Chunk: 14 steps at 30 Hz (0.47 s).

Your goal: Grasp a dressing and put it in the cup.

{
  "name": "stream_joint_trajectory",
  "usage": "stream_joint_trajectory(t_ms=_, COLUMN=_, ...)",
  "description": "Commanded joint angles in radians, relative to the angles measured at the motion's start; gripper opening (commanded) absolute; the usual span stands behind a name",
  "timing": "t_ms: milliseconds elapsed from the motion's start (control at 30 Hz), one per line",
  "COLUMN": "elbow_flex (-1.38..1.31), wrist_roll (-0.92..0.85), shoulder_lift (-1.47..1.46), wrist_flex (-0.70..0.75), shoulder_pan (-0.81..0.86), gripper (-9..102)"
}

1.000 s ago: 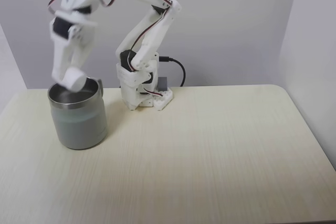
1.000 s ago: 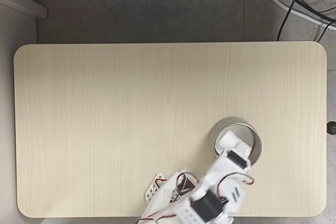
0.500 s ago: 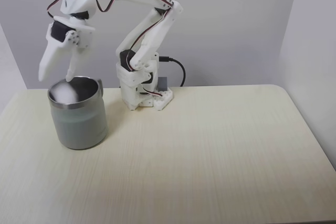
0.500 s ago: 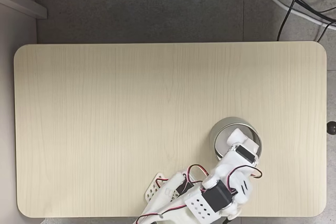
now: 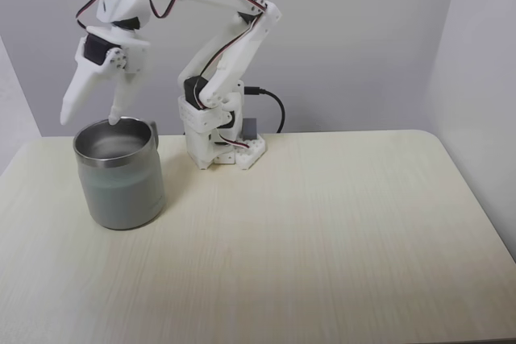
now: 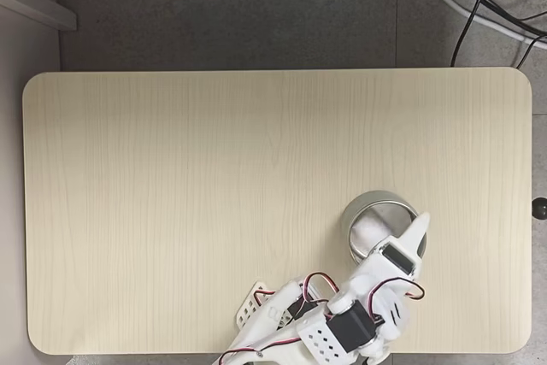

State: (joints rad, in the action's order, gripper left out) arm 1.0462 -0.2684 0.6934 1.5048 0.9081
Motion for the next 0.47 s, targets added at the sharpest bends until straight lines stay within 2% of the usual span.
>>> stream_joint_trajectory(t_ms=0, elbow_flex=0.04, wrist_roll=0.009, shoulder_lift=-0.002, wrist_flex=0.006, shoulder_pan=-0.014, gripper=30)
stream_joint_trajectory(t_ms=433, elbow_flex=0.034, wrist_roll=0.018, shoulder_lift=0.054, wrist_flex=-0.006, shoulder_pan=-0.041, gripper=29)
